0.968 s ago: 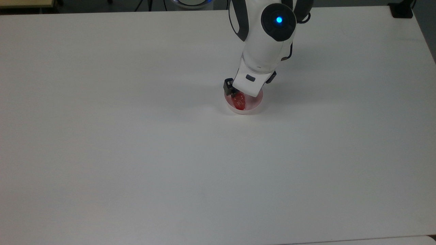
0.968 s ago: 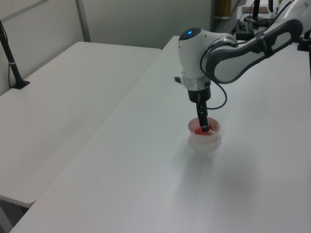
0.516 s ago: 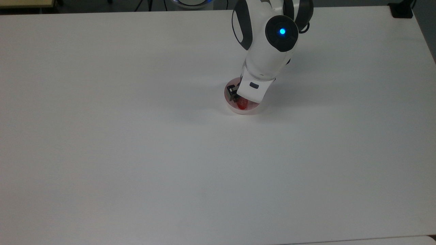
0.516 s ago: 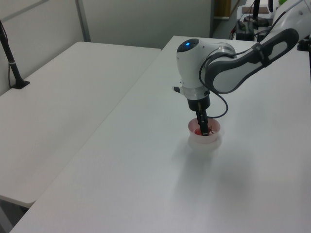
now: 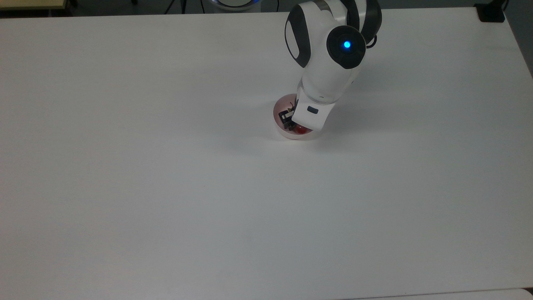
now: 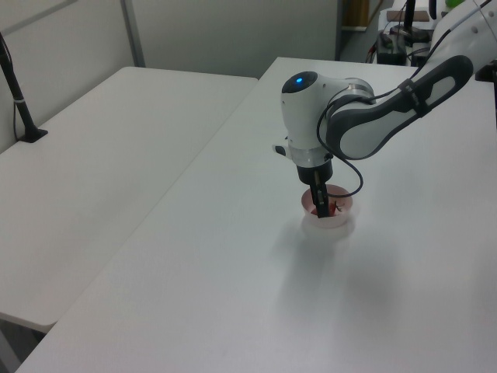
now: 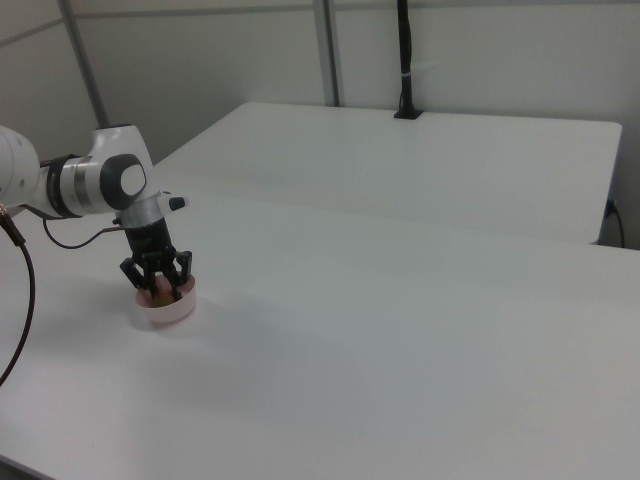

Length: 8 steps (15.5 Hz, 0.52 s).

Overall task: Pick up strawberry from bowl
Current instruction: 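Close the gripper on the red strawberry inside the bowl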

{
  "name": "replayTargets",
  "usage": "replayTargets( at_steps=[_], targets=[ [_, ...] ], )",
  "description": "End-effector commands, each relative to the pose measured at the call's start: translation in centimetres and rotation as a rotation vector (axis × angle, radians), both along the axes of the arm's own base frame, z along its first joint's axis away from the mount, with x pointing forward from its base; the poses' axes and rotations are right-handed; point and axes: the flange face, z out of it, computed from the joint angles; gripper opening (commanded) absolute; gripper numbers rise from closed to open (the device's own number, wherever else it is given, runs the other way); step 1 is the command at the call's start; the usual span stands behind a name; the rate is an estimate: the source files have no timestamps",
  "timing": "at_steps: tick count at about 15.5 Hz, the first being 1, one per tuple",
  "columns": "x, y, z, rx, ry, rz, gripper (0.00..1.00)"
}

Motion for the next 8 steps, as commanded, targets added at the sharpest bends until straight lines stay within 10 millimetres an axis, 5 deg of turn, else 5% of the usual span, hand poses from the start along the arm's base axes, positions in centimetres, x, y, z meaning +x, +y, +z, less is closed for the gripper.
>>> replayTargets(
  at_steps=[1, 6, 8],
  targets=[
    [-0.2, 0.0, 0.3, -0.004, -0.018, 0.018, 0.39],
    [0.1, -0.1, 1.7, 0.01, -0.032, 0.001, 0.39],
    [0.8, -0.2, 4.0, 0.034, -0.066, -0.016, 0.39]
  ],
)
